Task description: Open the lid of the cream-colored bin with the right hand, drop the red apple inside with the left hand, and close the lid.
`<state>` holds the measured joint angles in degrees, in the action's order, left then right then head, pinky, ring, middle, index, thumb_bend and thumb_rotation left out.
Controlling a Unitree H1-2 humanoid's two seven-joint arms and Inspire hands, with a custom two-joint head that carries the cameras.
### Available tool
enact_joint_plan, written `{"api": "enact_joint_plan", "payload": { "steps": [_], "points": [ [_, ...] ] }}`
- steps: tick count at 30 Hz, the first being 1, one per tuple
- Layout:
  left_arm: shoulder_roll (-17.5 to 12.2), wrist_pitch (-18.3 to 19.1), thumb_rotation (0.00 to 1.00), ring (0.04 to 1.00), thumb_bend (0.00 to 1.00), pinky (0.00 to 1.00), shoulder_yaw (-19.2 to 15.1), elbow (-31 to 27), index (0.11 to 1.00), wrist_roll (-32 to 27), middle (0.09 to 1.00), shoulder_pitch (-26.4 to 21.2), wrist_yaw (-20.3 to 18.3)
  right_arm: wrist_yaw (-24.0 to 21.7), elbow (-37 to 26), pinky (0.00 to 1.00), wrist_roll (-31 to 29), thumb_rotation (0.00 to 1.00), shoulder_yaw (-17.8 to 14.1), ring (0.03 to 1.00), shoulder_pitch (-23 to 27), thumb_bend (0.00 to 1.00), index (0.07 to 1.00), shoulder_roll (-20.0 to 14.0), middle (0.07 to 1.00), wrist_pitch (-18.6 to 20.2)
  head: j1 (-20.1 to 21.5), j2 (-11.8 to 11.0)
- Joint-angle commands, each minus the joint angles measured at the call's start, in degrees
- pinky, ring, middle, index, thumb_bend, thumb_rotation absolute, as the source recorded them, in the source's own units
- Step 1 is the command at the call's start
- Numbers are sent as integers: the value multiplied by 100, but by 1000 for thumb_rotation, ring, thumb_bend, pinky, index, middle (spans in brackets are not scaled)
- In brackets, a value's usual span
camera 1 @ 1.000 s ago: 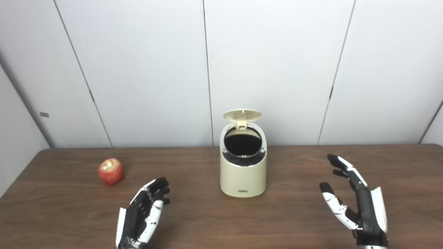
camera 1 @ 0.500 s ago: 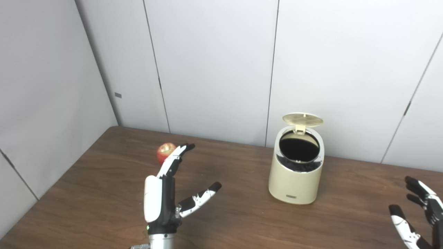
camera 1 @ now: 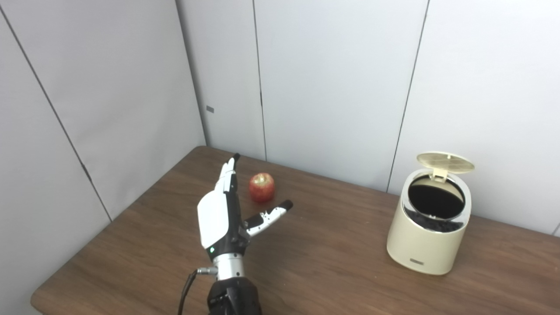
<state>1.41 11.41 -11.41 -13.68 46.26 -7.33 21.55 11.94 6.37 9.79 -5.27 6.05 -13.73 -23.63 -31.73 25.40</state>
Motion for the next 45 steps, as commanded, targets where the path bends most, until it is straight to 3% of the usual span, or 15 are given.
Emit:
{"api": "enact_joint_plan", "payload": {
  "steps": [1,4,11,16,23,30,38,45],
  "points": [
    [-174,93,466,852,985,687,65,-1,938,105,920,-303,56,-24,356,585,70,858,-36,730,-133,515,727,-144,757,-305,-3,8],
    [-334,313,459,837,995,666,120,154,924,105,909,-445,8,24,466,580,168,901,-9,728,-104,543,732,-186,760,-311,-14,-16],
    [-682,670,452,804,1000,647,161,677,891,-153,881,-747,-105,-21,487,575,104,896,54,726,-102,583,732,-197,760,-322,-30,-57],
    [-621,629,456,803,1000,623,-79,1258,903,-803,897,-963,146,-85,460,562,71,901,53,720,-113,610,725,-165,756,-312,-5,-100],
    [-713,530,439,811,1000,617,-63,1946,922,-1062,913,-1109,571,-50,501,556,67,912,97,718,-117,643,722,-192,758,-318,17,-120],
    [-852,682,411,815,1000,636,0,2232,926,-1166,906,-1268,732,-80,527,540,10,918,126,712,-112,659,717,-237,750,-323,10,-129],
    [-1063,1168,391,864,1000,708,56,2375,959,-1335,925,-1390,486,-30,597,536,44,927,235,710,-98,688,719,-285,746,-324,23,-132],
    [-1176,1363,340,848,1000,684,181,2522,944,-1395,916,-1446,422,-91,552,529,4,931,242,710,-116,697,717,-255,746,-324,88,-140]
  ]
}}
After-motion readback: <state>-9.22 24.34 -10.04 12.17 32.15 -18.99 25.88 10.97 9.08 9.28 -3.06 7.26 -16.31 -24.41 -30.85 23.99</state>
